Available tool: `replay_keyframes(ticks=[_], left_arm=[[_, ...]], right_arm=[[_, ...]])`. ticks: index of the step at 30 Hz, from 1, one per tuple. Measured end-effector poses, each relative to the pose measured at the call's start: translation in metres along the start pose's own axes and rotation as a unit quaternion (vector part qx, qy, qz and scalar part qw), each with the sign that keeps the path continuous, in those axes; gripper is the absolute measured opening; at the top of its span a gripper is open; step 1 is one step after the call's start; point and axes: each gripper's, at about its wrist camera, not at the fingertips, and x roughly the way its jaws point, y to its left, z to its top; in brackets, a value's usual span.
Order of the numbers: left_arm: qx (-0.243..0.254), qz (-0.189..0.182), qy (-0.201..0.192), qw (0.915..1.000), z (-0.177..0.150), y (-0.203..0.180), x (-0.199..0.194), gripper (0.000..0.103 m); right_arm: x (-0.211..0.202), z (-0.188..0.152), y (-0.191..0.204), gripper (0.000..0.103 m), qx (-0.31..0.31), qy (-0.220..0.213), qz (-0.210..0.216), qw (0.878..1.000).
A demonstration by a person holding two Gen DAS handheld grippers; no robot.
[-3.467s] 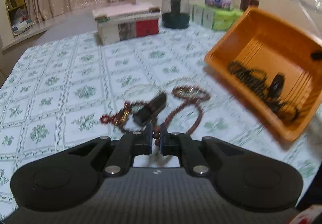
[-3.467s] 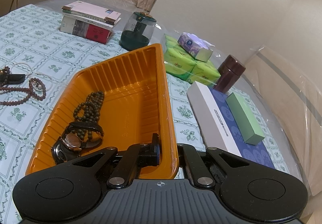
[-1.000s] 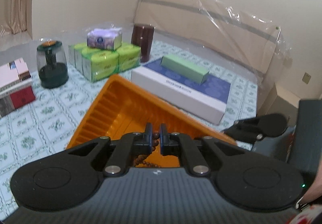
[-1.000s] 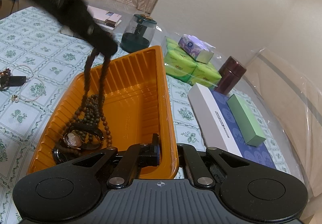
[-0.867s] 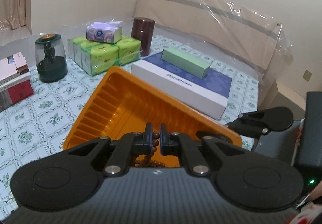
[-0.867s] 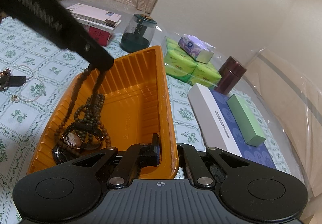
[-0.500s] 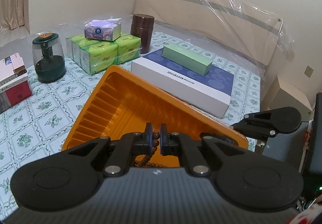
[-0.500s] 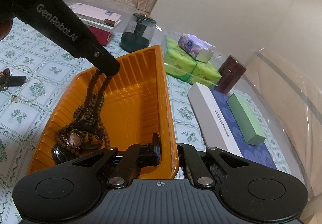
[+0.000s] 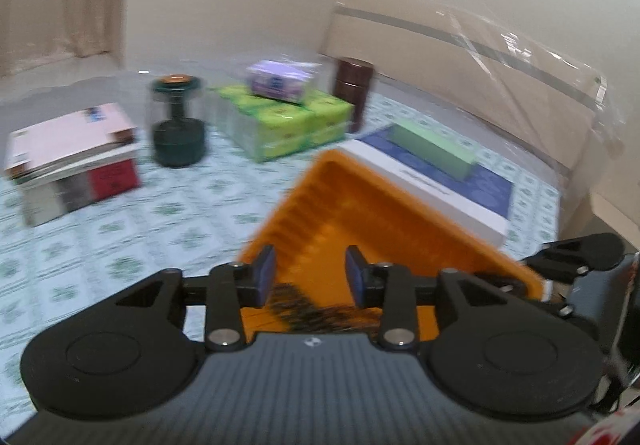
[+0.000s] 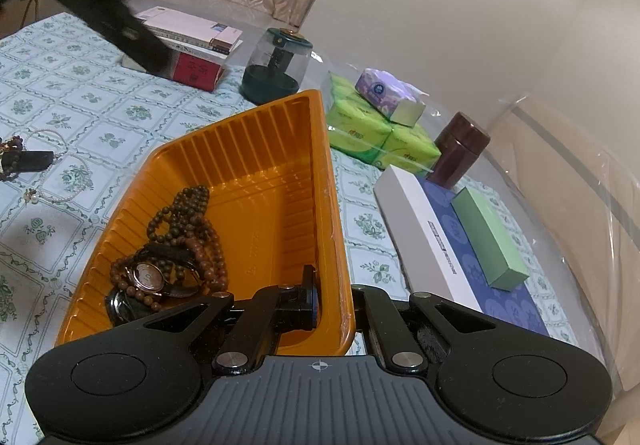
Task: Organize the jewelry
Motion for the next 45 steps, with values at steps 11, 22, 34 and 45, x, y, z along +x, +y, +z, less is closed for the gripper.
replay_keyframes(ticks=[11, 22, 34, 45], left_arm=[[-0.078, 0.155, 0.002, 0.9848, -0.067, 0.107, -0.063, 0.053], [-0.044, 0.167, 0.028, 0.9845, -0.140, 0.084, -0.042, 0.055], [-0.028, 0.160, 0.054, 0.9852, -0.165, 0.051, 0.007, 0.052], [-0.051, 0.158, 0.058, 0.9845, -0.169, 0.056, 0.018, 0.025]], right_arm=[[-0.002, 0.000, 0.001, 0.003, -0.003, -0.002, 0.000, 1.000], [-0.003, -0.001, 0.001, 0.003, -0.005, -0.002, 0.000, 1.000], [-0.001, -0.002, 0.000, 0.003, -0.006, 0.000, -0.001, 1.000], [0.001, -0.003, -0.002, 0.004, -0.006, 0.002, -0.004, 1.000]])
